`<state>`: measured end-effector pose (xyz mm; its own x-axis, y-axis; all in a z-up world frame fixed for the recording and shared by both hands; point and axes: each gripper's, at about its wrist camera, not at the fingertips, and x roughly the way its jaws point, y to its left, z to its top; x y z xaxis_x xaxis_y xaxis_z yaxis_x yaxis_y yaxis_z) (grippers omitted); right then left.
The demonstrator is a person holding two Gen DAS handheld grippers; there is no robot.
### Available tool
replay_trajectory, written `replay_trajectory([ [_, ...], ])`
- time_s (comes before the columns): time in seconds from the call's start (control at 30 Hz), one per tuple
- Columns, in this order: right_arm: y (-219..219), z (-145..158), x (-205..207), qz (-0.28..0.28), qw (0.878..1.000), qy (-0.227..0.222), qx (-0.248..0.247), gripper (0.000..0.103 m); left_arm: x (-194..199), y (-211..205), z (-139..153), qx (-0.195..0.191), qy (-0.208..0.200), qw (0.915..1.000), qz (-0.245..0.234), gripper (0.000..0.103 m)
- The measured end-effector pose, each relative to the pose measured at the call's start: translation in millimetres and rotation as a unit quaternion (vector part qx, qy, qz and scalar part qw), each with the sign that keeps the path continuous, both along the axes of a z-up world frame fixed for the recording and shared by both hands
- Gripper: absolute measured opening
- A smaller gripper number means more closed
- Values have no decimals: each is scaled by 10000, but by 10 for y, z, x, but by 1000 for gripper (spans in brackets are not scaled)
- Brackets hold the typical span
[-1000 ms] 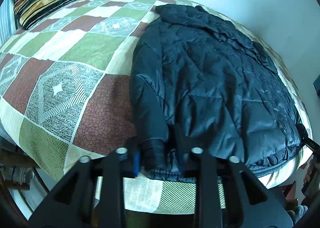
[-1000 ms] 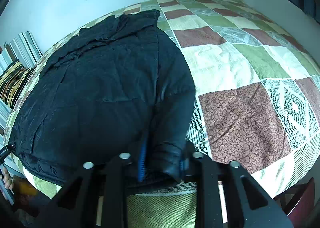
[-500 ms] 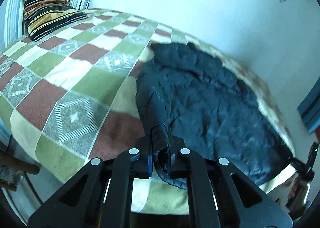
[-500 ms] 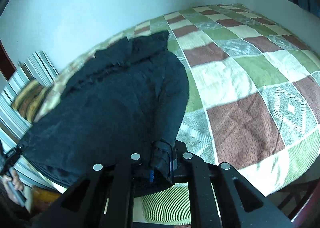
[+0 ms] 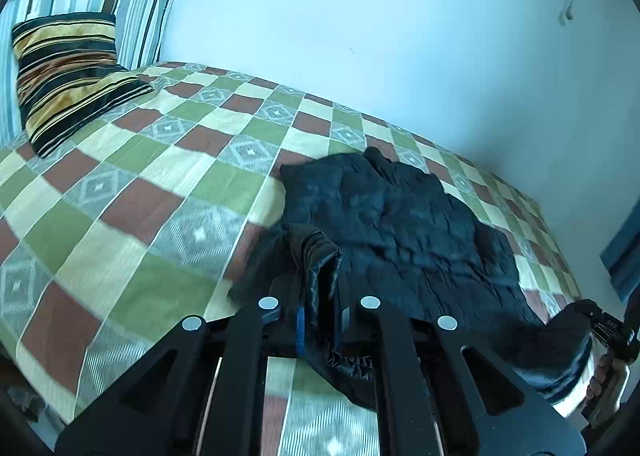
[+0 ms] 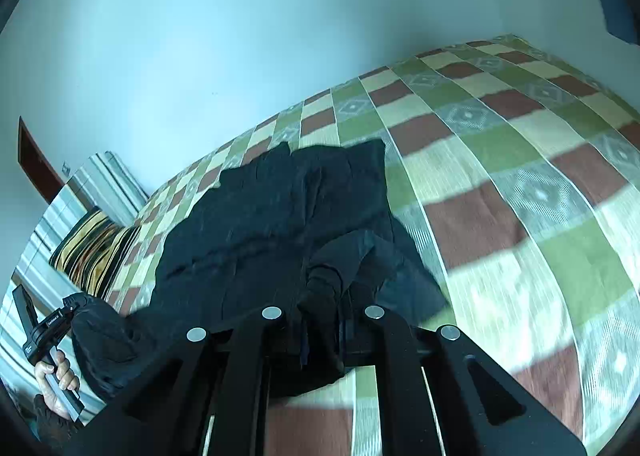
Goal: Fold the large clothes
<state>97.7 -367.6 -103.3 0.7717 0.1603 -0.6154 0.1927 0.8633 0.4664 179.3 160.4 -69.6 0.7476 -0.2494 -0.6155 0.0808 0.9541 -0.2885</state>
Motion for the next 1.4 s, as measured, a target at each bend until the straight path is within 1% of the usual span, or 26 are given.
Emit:
replay_trajectory([
  [0.07,-40,-25,215,-17,10000,42,58,9,289,-36,-60,55,112,9999,104,9],
  [0.17,-101,-132,581,-42,9997,199,118,9,611,-61,-199,66,310,9993,209,9],
  [0.23,-132,-223,747,-51,9994,317,110,9,846,-83,-351,107,503,9982,294,9],
  [0.3,-147,-377,958,-50,9986,527,88,9,1057,-138,-527,193,700,9968,341,9],
  [0.47,-158,-775,1298,-53,9947,1026,-11,9,1354,-246,-909,477,1022,9931,335,9],
  [0.53,-160,-902,1369,-53,9935,1137,-18,9,1443,-286,-1052,570,1130,9915,317,9],
  [0.63,-154,-999,1401,-54,9930,1184,-6,10,1505,-330,-1169,655,1194,9903,280,10],
  [0.73,-140,-981,1389,-9,9930,1183,-51,10,1516,-349,-1150,705,1142,9908,162,11],
  [0.8,-122,-943,1383,42,9929,1179,-138,10,1495,-330,-1094,705,1082,9916,99,15],
  [0.83,-113,-920,1375,80,9930,1164,-159,13,1476,-311,-1052,689,1042,9921,79,16],
  [0.9,-117,-883,1364,105,9930,1160,-171,17,1459,-269,-993,602,1056,9926,65,25],
  [0.93,-120,-844,1333,108,9933,1137,-173,21,1442,-248,-962,543,1052,9929,63,28],
  [0.97,-123,-815,1314,107,9936,1110,-170,26,1432,-231,-935,496,1038,9933,72,35],
  [1.0,-126,-768,1279,106,9941,1061,-177,28,1394,-189,-881,406,990,9942,97,42],
  [1.03,-126,-741,1280,98,9944,1033,-192,32,1378,-171,-851,354,954,9947,114,45],
  [1.1,-134,-665,1233,94,9952,945,-234,37,1310,-111,-744,329,787,9960,254,62],
  [1.17,-142,-594,1170,89,9956,895,-272,43,1262,-78,-665,437,631,9963,382,64],
  [1.23,-142,-542,1111,96,9959,841,-316,48,1222,-40,-602,540,542,9963,388,65],
  [1.3,-136,-501,1065,125,9961,793,-357,56,1205,-18,-599,612,561,9961,293,66],
  [1.33,-130,-473,1030,121,9963,745,-415,62,1207,-10,-616,656,603,9958,203,66],
  [1.4,-124,-414,977,136,9962,661,-544,65,1201,1,-646,809,645,9946,111,66],
])
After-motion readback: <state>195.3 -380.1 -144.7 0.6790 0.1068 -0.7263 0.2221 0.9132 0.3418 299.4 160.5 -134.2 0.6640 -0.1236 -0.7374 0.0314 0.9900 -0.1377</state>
